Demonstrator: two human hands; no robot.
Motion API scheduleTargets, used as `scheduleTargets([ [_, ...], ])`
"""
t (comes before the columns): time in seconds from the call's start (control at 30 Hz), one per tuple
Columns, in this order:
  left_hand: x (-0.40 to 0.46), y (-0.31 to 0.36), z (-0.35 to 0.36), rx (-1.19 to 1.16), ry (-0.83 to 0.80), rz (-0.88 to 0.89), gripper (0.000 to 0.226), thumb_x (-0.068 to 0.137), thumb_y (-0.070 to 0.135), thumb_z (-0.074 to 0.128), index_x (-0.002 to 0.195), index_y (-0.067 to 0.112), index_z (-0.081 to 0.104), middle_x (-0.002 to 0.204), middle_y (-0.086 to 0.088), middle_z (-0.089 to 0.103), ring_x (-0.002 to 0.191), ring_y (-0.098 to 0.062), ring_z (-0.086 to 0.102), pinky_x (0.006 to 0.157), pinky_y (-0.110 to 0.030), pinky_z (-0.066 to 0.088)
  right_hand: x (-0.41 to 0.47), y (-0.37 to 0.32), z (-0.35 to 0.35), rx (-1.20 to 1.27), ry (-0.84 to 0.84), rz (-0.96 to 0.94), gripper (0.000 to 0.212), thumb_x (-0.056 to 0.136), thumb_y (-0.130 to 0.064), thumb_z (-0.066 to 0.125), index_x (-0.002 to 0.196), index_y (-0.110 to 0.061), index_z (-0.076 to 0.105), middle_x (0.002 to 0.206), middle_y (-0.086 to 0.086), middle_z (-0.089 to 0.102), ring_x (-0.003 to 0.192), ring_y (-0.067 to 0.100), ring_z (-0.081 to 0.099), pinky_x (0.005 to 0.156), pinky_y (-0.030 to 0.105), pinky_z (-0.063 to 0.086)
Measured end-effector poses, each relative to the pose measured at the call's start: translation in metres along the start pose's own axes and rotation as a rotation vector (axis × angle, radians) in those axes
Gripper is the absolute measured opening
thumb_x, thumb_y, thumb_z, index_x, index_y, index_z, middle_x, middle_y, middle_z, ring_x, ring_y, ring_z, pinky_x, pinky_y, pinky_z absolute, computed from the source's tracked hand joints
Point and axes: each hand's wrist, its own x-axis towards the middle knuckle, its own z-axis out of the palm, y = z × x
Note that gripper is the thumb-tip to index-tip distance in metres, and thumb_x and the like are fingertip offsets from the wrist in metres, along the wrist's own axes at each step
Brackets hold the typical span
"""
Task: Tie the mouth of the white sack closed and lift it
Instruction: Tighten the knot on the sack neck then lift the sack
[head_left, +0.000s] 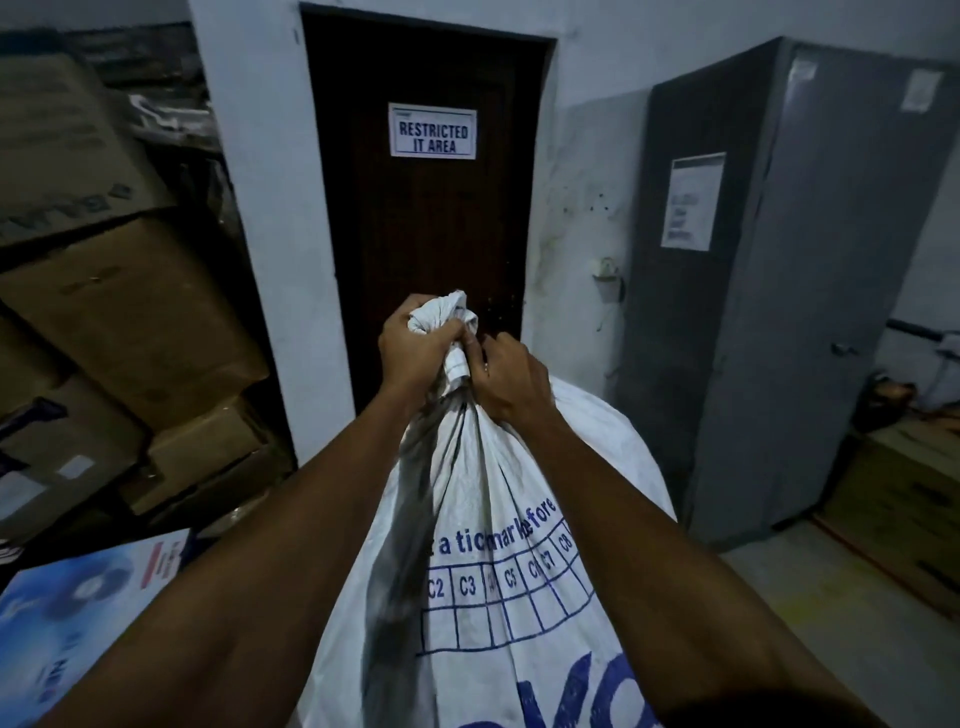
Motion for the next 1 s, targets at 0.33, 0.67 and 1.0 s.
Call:
scheduleTargets([
  [0.33,0.075,-0.082,0.138,-0.05,-0.119,0.001,0.028,0.068,0.032,0.082,0.095,0.029,0.074,0.091,0.005,0.078,0.088,-0.019,0.077,0.081,-0.043,0.066,0.072,0.138,0.023,-0.072,0.066,0.116,0.069,0.103,-0.068,0.018,0.089,-0.019,0.064,0.093,0.011,0.072,0.082,0.029,0.066,0.078,0.042,0.054],
  [0.67,0.158,-0.173,0.258,-0.046,-0.227,-0.009,0.02,0.078,0.025,0.083,0.093,0.029,0.073,0.088,0.013,0.076,0.079,-0.002,0.072,0.077,-0.028,0.062,0.159,0.27,0.076,-0.123,-0.02,0.21,0.071,0.102,-0.067,0.017,0.105,-0.017,0.067,0.104,0.009,0.073,0.089,0.024,0.067,0.09,0.044,0.055],
  [1.0,0.227,-0.262,0.362,0.004,-0.263,-0.053,0.021,0.081,0.017,0.087,0.093,0.026,0.073,0.085,0.015,0.074,0.08,-0.002,0.07,0.076,-0.023,0.061,0.236,0.389,0.127,-0.065,-0.154,0.212,0.056,0.109,-0.052,0.025,0.11,-0.012,0.064,0.111,0.013,0.071,0.1,0.028,0.066,0.102,0.05,0.048],
])
